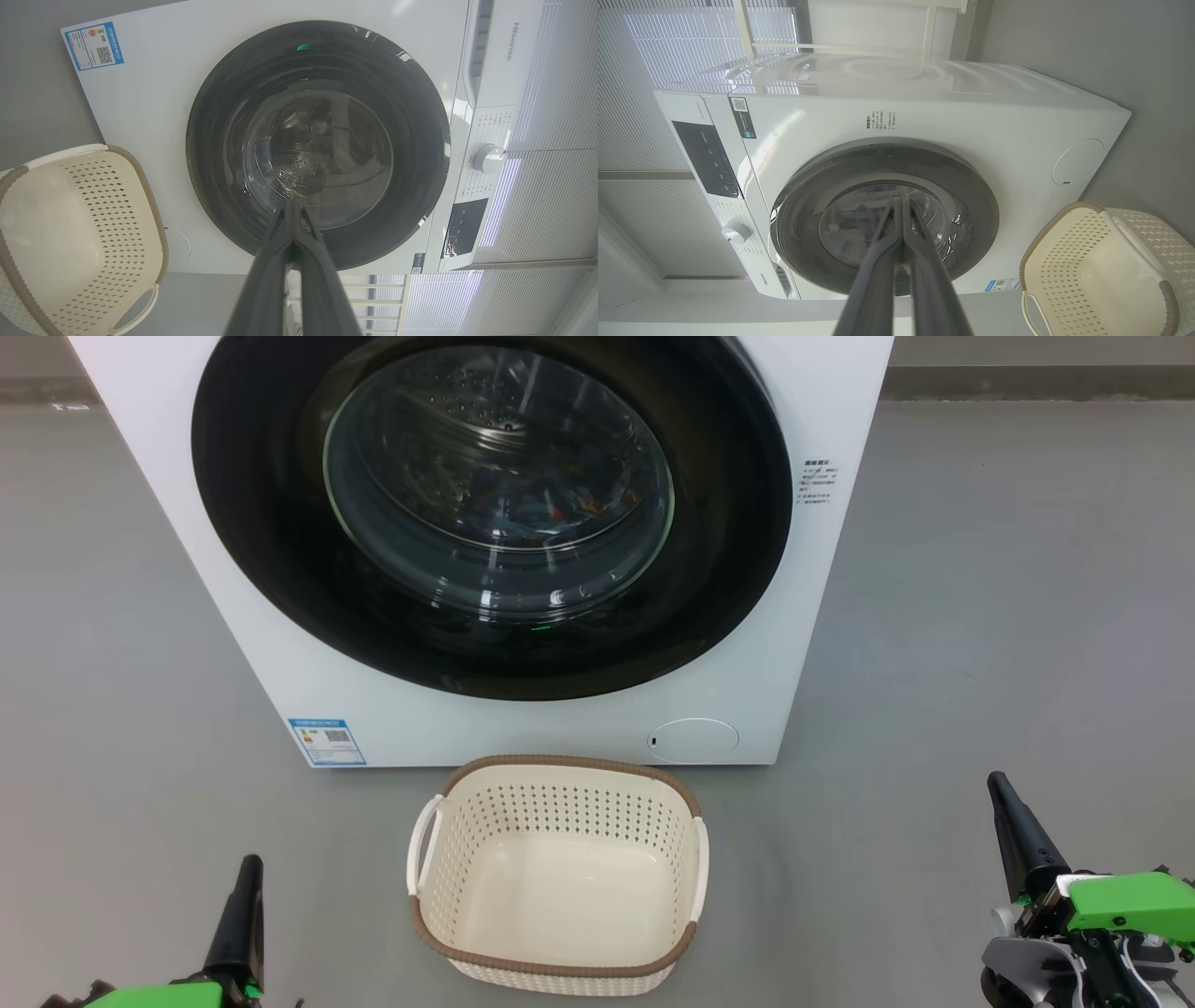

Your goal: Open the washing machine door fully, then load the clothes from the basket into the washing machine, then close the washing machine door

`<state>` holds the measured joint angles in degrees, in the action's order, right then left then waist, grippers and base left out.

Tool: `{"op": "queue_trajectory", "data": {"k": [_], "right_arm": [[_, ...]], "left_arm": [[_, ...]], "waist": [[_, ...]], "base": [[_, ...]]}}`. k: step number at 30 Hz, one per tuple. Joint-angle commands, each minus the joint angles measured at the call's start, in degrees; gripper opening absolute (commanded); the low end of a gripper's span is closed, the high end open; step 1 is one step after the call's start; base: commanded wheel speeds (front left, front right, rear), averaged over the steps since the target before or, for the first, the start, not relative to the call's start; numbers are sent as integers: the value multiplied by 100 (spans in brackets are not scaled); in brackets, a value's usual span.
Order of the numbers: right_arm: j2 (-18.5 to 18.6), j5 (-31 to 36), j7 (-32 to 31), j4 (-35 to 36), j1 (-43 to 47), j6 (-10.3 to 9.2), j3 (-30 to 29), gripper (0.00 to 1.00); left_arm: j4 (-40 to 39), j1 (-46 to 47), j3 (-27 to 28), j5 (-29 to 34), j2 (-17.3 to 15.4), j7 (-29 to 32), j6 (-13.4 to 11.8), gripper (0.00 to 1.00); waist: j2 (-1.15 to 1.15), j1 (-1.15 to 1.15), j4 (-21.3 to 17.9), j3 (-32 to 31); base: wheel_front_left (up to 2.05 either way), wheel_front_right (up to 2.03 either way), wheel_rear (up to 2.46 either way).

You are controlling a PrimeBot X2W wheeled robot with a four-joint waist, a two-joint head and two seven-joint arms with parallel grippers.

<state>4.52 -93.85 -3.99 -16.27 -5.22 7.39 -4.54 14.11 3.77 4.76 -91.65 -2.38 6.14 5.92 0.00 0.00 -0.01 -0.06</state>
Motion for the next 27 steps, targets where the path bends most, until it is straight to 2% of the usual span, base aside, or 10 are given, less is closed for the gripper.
{"op": "queue_trajectory", "data": {"k": [1, 27], "right_arm": [[49, -72, -28, 181, -153, 10, 80, 0], [64, -90, -11, 182, -152, 10, 101, 0]], "left_arm": [[-181, 255, 186, -45, -51, 36, -26, 0], [-182, 255, 186, -45, -50, 36, -27, 0]], "waist": [[0, 0, 0, 0], [0, 0, 0, 0]], "base": [[0, 0, 0], [0, 0, 0]]}}
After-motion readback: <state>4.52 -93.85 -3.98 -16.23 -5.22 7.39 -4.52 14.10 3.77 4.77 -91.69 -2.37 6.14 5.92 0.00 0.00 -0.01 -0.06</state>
